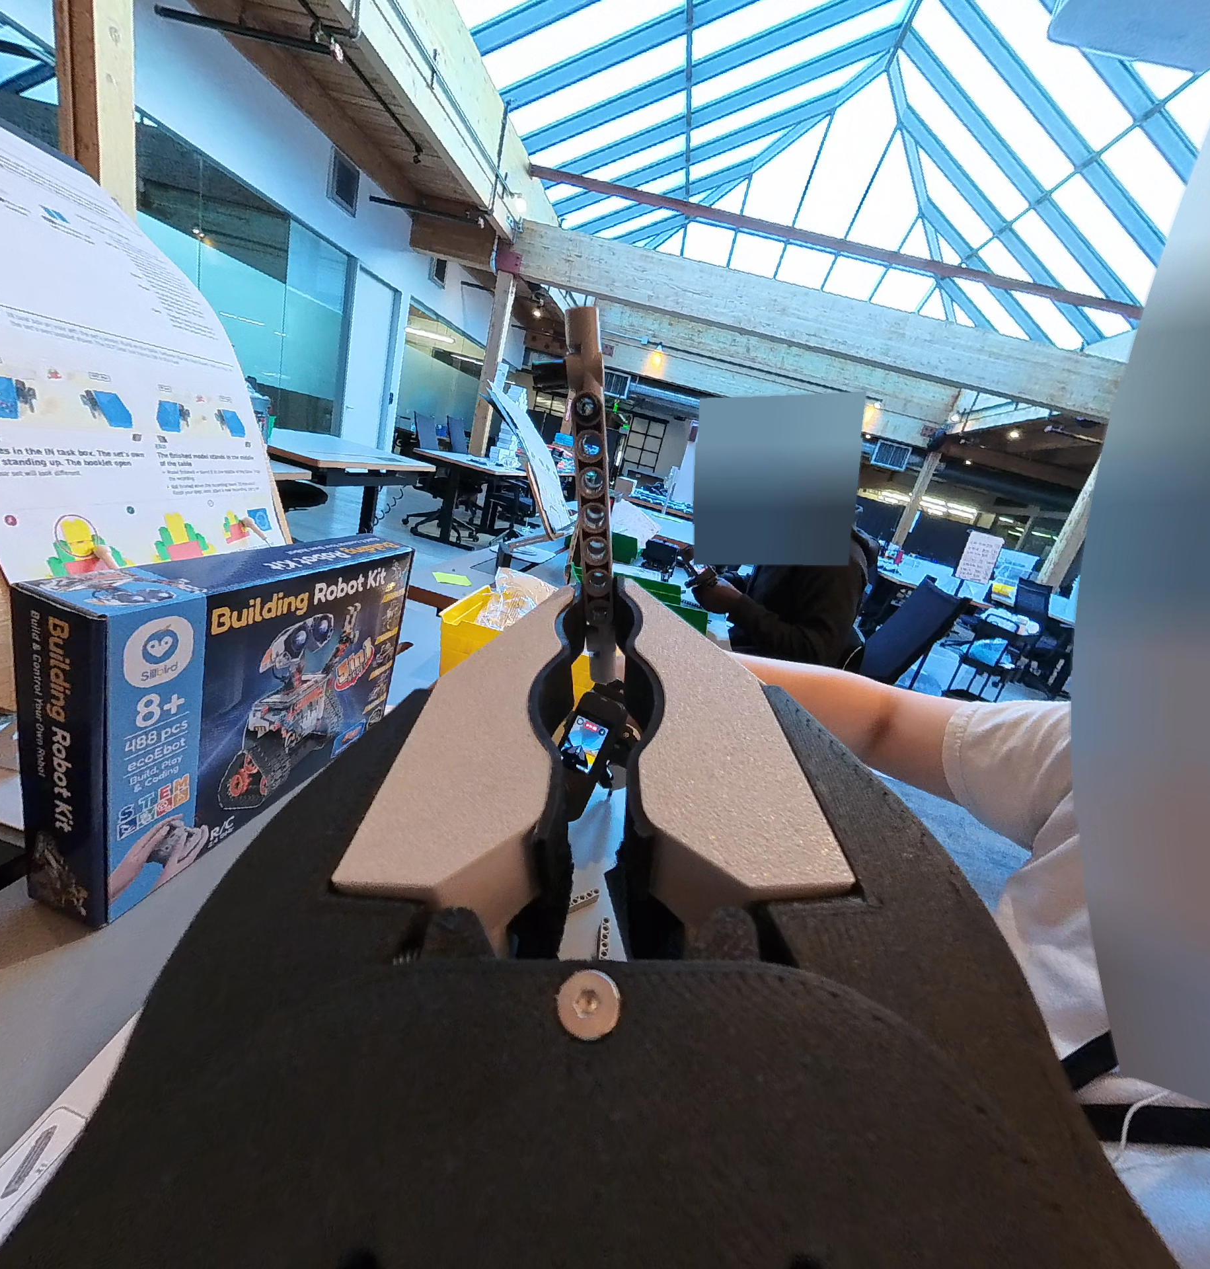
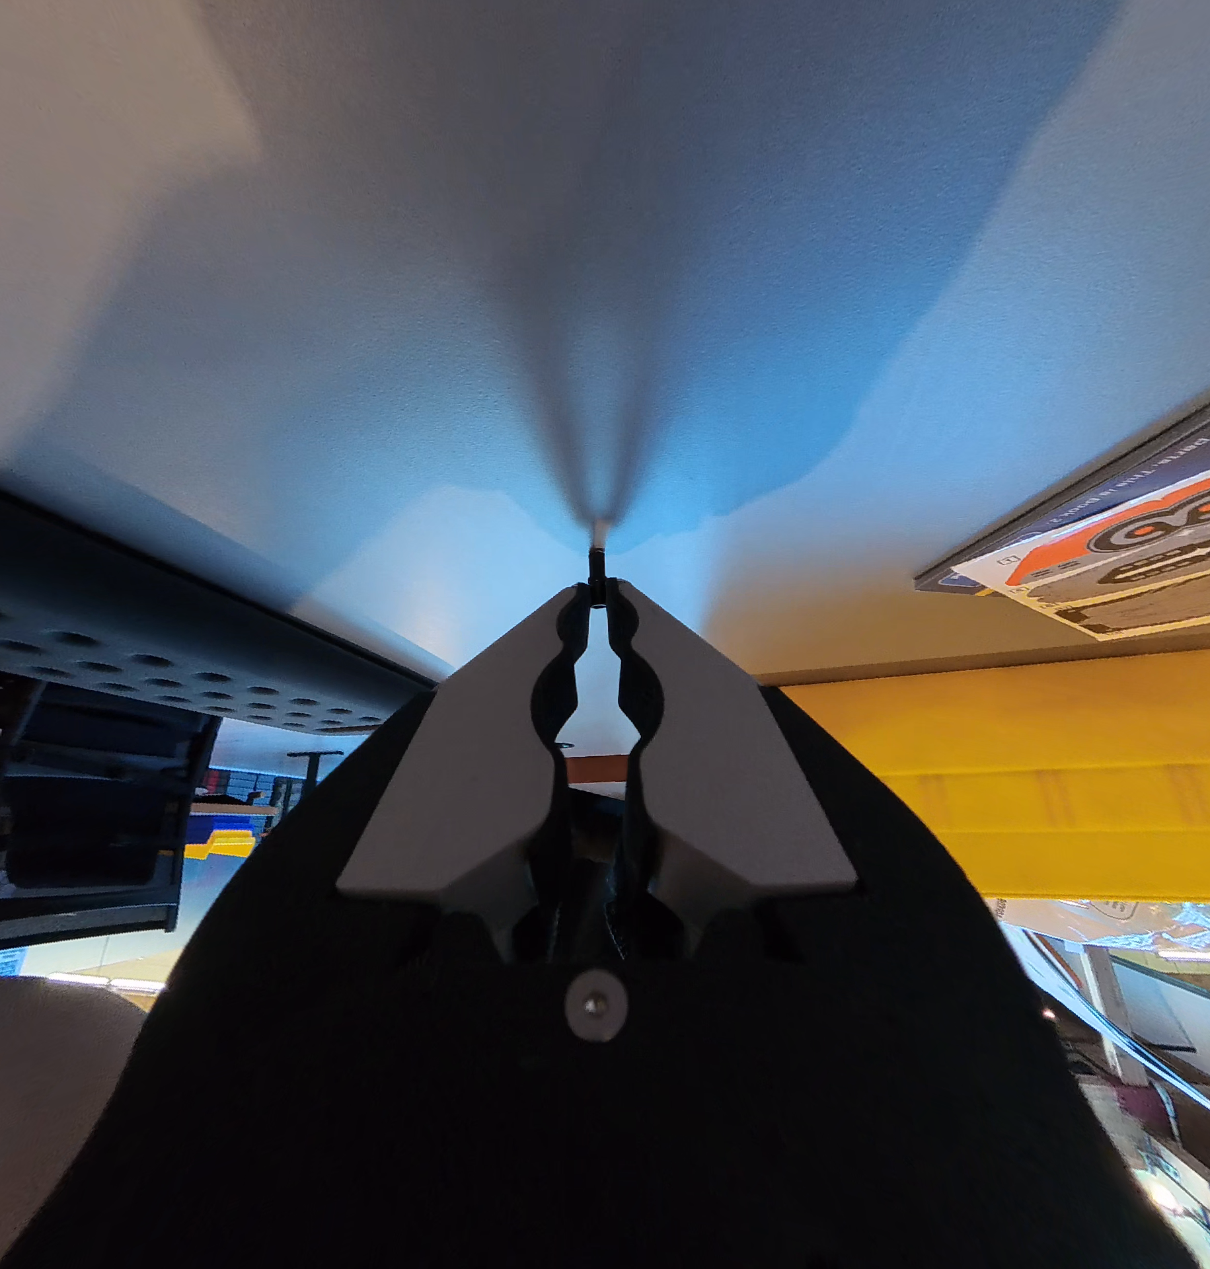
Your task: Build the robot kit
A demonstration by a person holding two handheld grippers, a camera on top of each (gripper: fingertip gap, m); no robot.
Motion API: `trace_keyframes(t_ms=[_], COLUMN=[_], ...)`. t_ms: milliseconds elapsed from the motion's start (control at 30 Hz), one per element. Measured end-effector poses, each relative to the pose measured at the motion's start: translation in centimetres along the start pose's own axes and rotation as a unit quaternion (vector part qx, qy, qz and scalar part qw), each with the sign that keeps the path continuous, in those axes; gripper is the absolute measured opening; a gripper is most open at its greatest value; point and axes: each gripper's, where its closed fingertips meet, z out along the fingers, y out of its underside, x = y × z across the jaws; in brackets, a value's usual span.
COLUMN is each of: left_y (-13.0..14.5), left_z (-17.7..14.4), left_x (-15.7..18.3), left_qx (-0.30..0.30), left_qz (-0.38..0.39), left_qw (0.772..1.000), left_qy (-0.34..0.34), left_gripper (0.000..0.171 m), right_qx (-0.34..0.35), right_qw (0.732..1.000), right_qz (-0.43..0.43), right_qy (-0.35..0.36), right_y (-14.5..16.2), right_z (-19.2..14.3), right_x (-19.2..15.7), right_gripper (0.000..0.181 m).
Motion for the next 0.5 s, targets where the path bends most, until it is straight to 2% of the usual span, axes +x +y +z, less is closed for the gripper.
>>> trace_keyframes(t_ms=[500], left_y=[-0.1], left_z=[-0.38], left_x=[0.12], left_qx=[0.002], left_qz=[-0.004], left_qw=[1.0], left_qy=[0.0], left_gripper=[0.005], right_qx=[-0.011], right_qw=[1.0], right_qz=[-0.003], right_qy=[-0.017], right_y=[0.04], right_z=[0.11], right_x=[-0.81], right_gripper=[0.005])
